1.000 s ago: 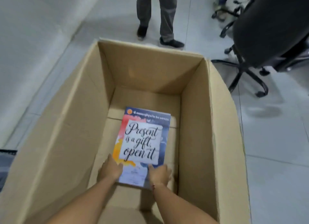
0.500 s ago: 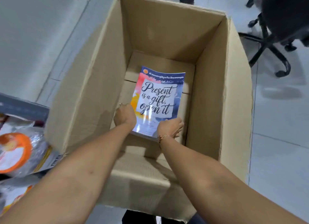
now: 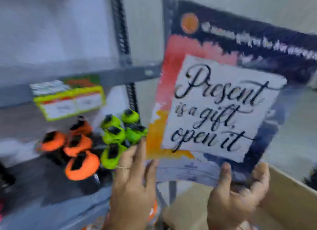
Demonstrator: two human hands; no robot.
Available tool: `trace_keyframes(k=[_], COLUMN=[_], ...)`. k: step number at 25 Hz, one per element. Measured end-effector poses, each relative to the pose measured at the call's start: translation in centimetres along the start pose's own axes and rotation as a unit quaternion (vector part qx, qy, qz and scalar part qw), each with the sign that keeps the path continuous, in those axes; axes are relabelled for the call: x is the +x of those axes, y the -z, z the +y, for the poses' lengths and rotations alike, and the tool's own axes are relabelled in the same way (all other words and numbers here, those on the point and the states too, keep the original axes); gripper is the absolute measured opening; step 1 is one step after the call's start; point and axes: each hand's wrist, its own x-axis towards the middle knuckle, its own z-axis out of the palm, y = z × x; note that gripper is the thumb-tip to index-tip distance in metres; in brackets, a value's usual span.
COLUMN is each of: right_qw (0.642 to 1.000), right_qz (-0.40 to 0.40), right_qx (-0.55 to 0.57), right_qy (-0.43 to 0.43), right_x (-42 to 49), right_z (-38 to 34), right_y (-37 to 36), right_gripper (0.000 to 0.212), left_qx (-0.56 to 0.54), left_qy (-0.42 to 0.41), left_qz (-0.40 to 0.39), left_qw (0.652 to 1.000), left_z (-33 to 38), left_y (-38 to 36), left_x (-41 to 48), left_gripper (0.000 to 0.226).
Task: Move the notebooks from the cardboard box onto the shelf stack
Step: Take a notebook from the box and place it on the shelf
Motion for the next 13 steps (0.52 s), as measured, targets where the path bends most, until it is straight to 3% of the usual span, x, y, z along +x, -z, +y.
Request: trace_keyframes(k=[2, 4, 7, 9, 11, 13], right_qw=[0.994, 0.979, 0.94, 0.905, 0.866, 0.819], right_qz=[-0.076, -0.164, -0.302, -0.378, -0.436, -0.489], right_qx=[0.045, 0.042, -0.034, -0.104, -0.175, -0.262], right_qy=[0.071, 0.117, 0.153, 0.165, 0.17, 0.147], right_x=[-0.8, -0.5, 1.6, 2.5, 2.5, 2.1], right_z=[-5.3, -10.6, -16.2, -18.0, -18.5, -17.9], right_y=[-5.5, -10.8, -19.0, -24.0, -26.9, -27.5], right_gripper=[0.052, 0.052, 0.045, 0.026, 0.016, 0.023], left_qx=[0.094, 0.153, 0.209, 0.266, 0.303, 0.358], left_qy=[-0.003, 0.04, 0.158, 0.213, 0.275, 0.299], left_qz=[0.105, 0.129, 0.075, 0.02, -0.066, -0.193], left_qw=[0.99, 0.979, 0.962, 0.94, 0.91, 0.863], left_z=[-0.8, -1.1, -3.2, -5.7, -7.7, -9.1], left_y=[6.4, 11.5, 15.1, 15.8, 15.6, 15.5], left_x=[4.5, 9.2, 16.6, 21.0, 23.6, 24.6], left_gripper=[0.049, 0.056, 0.046, 0.037, 0.031, 0.034])
